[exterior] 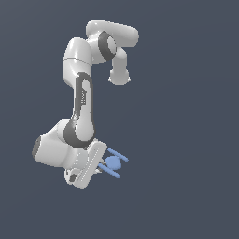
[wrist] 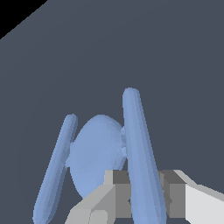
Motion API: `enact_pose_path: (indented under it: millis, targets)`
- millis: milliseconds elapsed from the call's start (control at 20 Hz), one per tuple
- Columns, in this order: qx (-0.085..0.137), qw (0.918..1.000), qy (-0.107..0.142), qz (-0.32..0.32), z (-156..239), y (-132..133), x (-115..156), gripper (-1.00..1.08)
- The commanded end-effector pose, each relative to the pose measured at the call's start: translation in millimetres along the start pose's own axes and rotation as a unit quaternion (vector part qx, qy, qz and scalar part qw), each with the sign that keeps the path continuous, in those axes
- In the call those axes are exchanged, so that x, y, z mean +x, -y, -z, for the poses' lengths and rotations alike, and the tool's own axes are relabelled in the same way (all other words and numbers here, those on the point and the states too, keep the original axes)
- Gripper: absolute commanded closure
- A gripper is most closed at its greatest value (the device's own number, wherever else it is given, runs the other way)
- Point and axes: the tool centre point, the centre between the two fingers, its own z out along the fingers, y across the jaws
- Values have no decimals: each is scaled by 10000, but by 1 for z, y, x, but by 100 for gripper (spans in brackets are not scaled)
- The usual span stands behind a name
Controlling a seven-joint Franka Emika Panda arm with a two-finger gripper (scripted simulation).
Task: Pick up the object and move it to a goal position.
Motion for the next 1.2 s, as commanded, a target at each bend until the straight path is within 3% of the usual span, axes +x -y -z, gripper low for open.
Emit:
enact_pose_path:
  millis: [0, 500, 1150]
  targets:
    - [-2, 10000, -1, 1, 0, 2, 0, 108]
    - [-4, 10000, 9, -2, -2, 21, 2, 108]
    - [-8, 10000, 21, -6, -8, 74, 8, 108]
